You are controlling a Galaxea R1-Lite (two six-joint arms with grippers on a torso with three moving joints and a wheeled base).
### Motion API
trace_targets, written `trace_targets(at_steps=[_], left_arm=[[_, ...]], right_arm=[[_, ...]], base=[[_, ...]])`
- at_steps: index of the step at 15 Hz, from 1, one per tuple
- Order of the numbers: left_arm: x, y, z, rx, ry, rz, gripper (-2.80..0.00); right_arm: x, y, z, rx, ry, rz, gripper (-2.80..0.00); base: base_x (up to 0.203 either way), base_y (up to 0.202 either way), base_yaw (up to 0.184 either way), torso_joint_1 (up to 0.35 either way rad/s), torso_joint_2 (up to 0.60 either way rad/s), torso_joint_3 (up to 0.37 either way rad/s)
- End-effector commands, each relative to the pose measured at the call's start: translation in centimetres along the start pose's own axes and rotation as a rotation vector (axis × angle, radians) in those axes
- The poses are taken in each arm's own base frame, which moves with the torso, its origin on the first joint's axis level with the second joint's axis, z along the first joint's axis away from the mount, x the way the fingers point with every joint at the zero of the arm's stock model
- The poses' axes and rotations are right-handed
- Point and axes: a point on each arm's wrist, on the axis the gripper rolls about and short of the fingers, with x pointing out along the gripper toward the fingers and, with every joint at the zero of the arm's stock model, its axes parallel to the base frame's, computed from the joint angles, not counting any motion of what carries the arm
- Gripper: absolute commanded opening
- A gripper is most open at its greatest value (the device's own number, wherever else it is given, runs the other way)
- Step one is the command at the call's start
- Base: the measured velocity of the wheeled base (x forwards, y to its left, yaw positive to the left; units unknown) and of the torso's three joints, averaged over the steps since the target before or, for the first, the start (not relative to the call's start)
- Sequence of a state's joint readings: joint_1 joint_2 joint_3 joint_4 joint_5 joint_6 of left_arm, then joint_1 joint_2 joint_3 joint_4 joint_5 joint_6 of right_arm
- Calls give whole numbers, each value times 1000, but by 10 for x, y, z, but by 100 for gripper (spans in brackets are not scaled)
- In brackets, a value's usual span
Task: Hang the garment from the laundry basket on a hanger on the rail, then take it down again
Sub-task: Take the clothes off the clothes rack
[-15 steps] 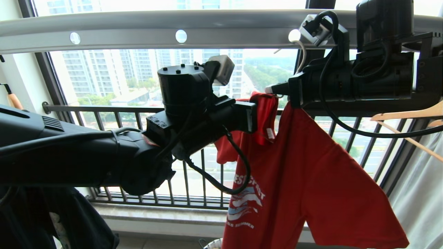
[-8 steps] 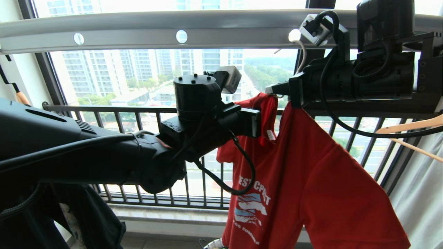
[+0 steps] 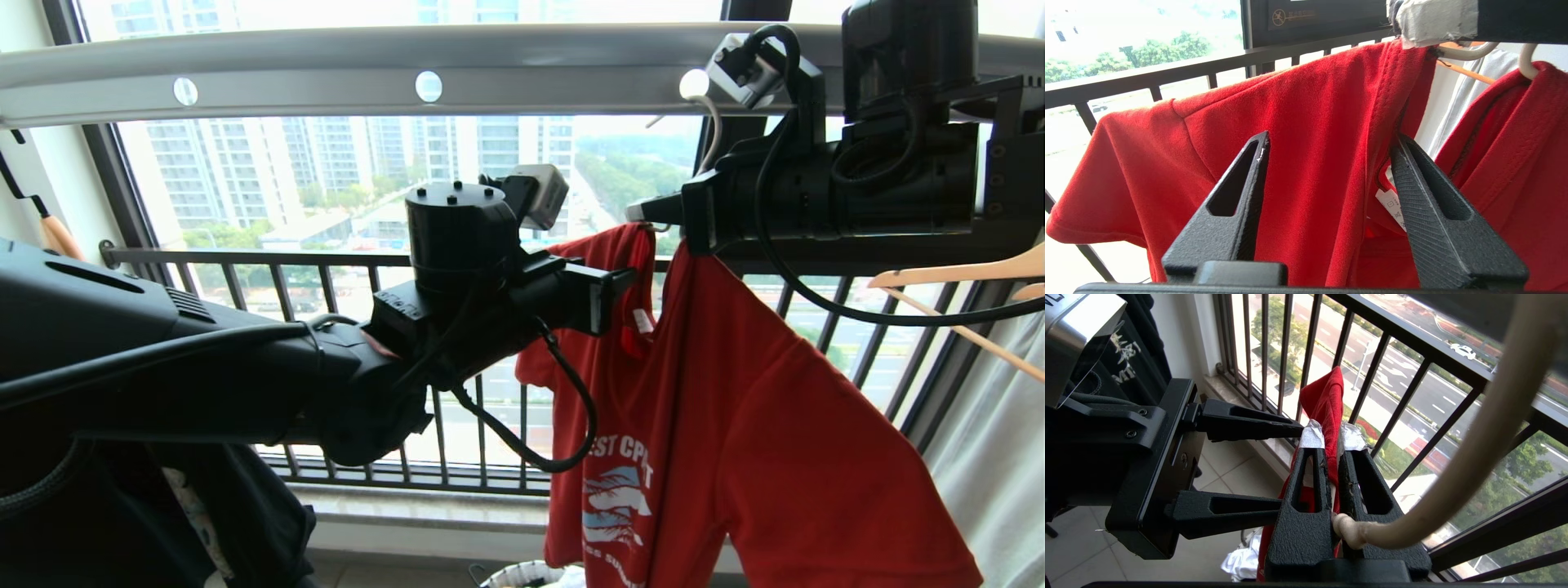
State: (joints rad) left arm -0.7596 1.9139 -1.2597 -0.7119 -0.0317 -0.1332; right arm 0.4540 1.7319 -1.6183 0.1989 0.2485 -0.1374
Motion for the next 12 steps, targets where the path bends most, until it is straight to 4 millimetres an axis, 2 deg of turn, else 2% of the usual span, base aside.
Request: trace_targets(at_steps=[1,4,12], left_arm=[[-18,-4,20,1,-41,-9,0],[-44,-9,46,1,-71,-17,0],[-47,-20,37,-41,43,-75,0]], right_arm=[[1,0,0,0,2,2,-280],[0,0,0,-1,0,2,-280],[3,-1,0,-1,0,2,-280]], base=[[0,0,0,0,0,0],[0,0,0,0,0,0],[0,0,0,0,0,0]])
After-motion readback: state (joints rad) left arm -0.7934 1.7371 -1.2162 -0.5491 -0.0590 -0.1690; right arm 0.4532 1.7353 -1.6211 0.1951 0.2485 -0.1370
